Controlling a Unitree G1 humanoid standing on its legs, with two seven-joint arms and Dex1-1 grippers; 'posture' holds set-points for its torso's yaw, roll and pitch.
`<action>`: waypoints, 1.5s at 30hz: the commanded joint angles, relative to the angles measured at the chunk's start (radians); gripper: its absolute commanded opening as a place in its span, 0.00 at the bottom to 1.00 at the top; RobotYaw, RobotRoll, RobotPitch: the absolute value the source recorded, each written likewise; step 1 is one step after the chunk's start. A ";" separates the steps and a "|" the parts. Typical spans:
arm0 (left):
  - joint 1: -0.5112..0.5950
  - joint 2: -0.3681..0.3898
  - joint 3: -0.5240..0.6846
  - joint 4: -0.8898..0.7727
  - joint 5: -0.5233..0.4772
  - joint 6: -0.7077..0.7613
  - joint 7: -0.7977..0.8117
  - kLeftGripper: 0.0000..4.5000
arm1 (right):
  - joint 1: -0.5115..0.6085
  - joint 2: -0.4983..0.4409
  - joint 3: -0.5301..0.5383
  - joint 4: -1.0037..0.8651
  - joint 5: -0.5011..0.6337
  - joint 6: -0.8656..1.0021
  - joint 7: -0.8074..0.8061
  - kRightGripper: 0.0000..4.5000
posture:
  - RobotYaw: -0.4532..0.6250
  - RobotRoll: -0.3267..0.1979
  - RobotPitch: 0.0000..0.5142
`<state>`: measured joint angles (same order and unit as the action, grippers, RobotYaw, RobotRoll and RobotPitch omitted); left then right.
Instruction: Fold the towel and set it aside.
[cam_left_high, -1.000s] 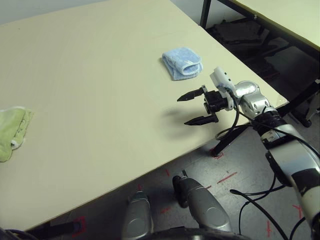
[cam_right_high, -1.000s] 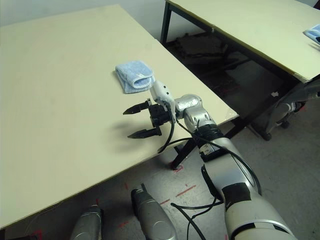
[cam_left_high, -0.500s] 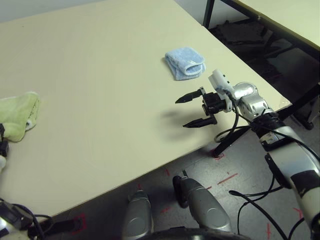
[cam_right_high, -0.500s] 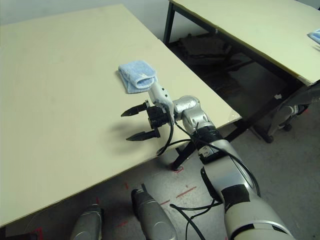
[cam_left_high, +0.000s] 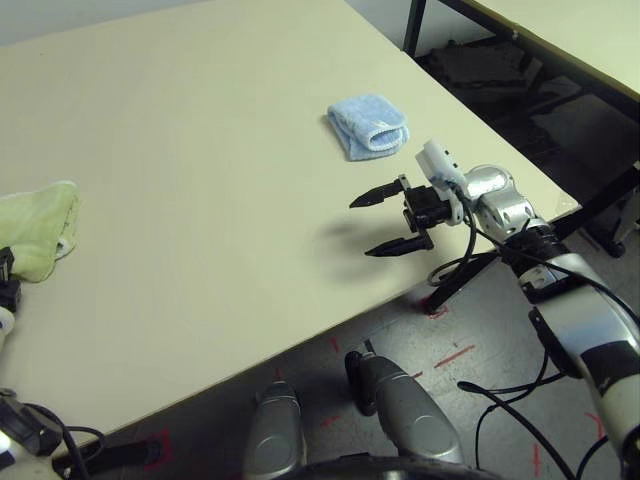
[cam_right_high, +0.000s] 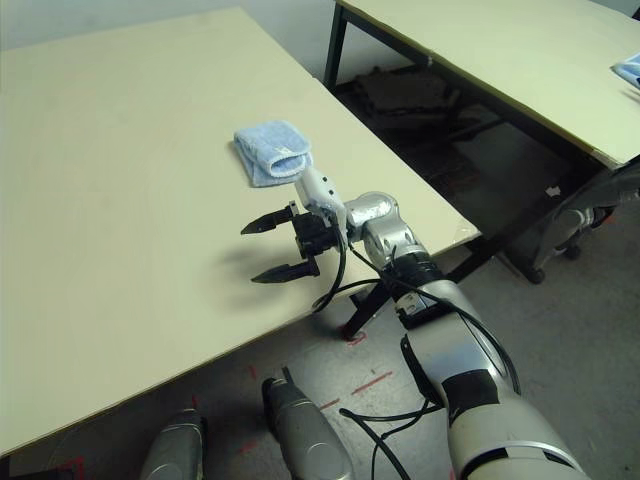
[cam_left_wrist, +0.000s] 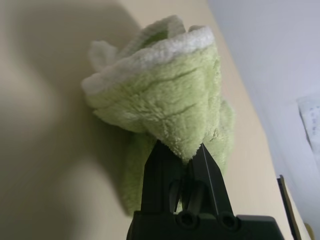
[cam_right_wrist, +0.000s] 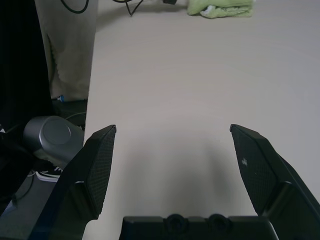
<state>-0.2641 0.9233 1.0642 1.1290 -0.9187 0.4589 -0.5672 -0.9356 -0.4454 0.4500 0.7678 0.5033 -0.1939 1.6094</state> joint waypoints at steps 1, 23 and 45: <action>0.057 -0.005 0.029 -0.001 -0.014 0.017 0.001 0.00 | -0.005 0.009 -0.008 0.012 -0.011 -0.014 0.005 1.00 | 0.34 0.62 0.40; 0.017 0.010 0.050 0.001 -0.053 0.092 -0.003 0.99 | -0.018 0.023 -0.001 0.047 -0.018 -0.037 0.005 1.00 | 0.35 0.62 0.38; -0.043 0.012 0.054 0.030 -0.069 0.170 0.032 0.99 | -0.022 0.026 0.004 0.061 -0.019 -0.055 0.005 1.00 | 0.34 0.62 0.36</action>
<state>-0.3309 0.9332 1.1112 1.1423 -0.9885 0.6214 -0.5407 -0.9577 -0.4183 0.4505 0.8249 0.4951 -0.2421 1.6093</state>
